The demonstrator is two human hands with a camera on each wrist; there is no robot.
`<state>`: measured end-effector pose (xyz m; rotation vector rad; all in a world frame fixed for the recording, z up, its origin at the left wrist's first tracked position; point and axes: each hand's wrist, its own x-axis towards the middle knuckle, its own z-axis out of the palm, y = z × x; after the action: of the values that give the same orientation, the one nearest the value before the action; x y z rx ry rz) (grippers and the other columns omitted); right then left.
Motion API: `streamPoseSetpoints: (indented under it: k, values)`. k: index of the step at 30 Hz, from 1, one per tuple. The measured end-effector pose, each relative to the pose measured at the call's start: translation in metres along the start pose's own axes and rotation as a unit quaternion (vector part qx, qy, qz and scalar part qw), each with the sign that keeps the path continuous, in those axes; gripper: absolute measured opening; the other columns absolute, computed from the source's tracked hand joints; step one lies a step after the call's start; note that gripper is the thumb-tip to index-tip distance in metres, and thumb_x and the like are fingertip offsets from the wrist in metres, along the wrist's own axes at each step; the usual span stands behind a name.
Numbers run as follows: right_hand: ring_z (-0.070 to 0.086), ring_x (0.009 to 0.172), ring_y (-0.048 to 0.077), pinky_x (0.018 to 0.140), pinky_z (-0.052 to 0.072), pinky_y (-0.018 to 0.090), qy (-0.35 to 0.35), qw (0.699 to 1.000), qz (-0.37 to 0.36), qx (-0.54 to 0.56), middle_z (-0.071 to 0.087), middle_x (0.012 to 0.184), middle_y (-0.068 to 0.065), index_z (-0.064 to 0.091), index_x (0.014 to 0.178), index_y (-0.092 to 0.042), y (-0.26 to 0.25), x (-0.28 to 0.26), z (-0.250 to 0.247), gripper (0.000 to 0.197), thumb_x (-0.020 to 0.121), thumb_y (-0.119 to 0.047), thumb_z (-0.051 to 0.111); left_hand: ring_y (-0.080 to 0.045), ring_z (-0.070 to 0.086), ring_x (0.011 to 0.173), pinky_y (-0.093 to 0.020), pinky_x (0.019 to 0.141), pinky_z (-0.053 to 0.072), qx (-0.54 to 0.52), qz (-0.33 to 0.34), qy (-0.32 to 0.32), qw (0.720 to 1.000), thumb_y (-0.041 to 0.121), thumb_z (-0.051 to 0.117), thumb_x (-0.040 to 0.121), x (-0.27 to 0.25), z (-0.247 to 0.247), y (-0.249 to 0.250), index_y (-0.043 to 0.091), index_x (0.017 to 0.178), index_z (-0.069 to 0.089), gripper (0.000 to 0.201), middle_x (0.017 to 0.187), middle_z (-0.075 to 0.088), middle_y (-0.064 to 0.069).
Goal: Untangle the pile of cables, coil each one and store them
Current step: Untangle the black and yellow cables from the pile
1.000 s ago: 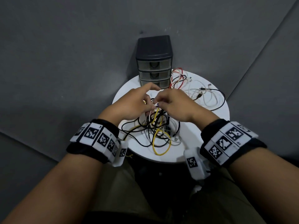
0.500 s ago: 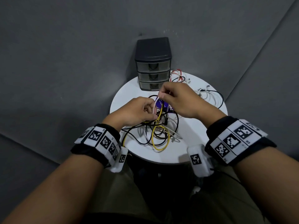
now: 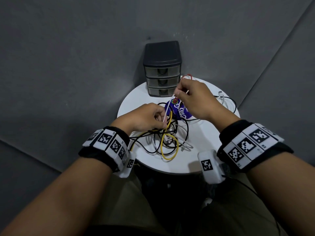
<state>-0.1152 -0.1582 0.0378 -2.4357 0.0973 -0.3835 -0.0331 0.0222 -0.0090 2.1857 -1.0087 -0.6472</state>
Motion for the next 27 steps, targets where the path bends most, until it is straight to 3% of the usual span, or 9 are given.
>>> streamPoseSetpoints:
  k: [8, 13, 16, 19, 27]
  values:
    - [0.047, 0.067, 0.007, 0.057, 0.034, 0.023, 0.057, 0.997, 0.038, -0.026, 0.054, 0.073, -0.010, 0.057, 0.083, -0.018, 0.004, -0.001, 0.005, 0.019, 0.102, -0.018, 0.051, -0.006, 0.055, 0.068, -0.025, 0.069, 0.046, 0.041, -0.014, -0.005, 0.999, 0.014, 0.078, 0.086, 0.000, -0.004, 0.003, 0.024, 0.072, 0.062, 0.023, 0.090, 0.072, -0.006]
    - [0.047, 0.067, 0.011, 0.056, 0.032, 0.029, 0.061, 0.993, 0.094, -0.026, 0.055, 0.074, -0.005, 0.052, 0.077, -0.019, 0.012, -0.002, 0.010, 0.026, 0.103, -0.020, 0.049, -0.008, 0.058, 0.070, -0.024, 0.070, 0.046, 0.042, -0.031, -0.024, 0.998, 0.013, 0.080, 0.083, -0.002, -0.004, 0.001, 0.018, 0.087, 0.070, 0.011, 0.081, 0.068, 0.004]
    - [0.053, 0.075, 0.023, 0.063, 0.034, 0.032, 0.067, 0.992, 0.106, -0.020, 0.061, 0.080, 0.005, 0.057, 0.085, -0.011, 0.014, -0.002, 0.011, 0.023, 0.104, -0.021, 0.049, -0.007, 0.059, 0.067, -0.027, 0.072, 0.048, 0.033, -0.039, -0.027, 0.998, 0.010, 0.080, 0.082, -0.003, -0.003, 0.001, 0.019, 0.094, 0.066, 0.021, 0.081, 0.070, 0.005]
    - [0.054, 0.081, 0.027, 0.068, 0.034, 0.031, 0.061, 0.990, 0.123, -0.025, 0.062, 0.086, 0.008, 0.057, 0.087, -0.012, 0.018, 0.000, 0.013, 0.021, 0.104, -0.022, 0.048, -0.005, 0.060, 0.063, -0.027, 0.072, 0.049, 0.028, -0.047, -0.018, 0.998, 0.009, 0.080, 0.081, -0.005, -0.002, 0.001, 0.023, 0.103, 0.061, 0.033, 0.083, 0.073, 0.005]
    - [0.054, 0.085, 0.027, 0.071, 0.034, 0.029, 0.081, 0.980, 0.179, -0.019, 0.063, 0.090, 0.007, 0.057, 0.084, -0.013, 0.042, 0.000, 0.017, 0.020, 0.101, -0.020, 0.050, -0.016, 0.069, 0.074, -0.029, 0.074, 0.050, 0.046, -0.040, -0.004, 0.998, 0.011, 0.084, 0.078, -0.005, -0.006, 0.007, 0.023, 0.094, 0.065, 0.027, 0.076, 0.075, 0.002]
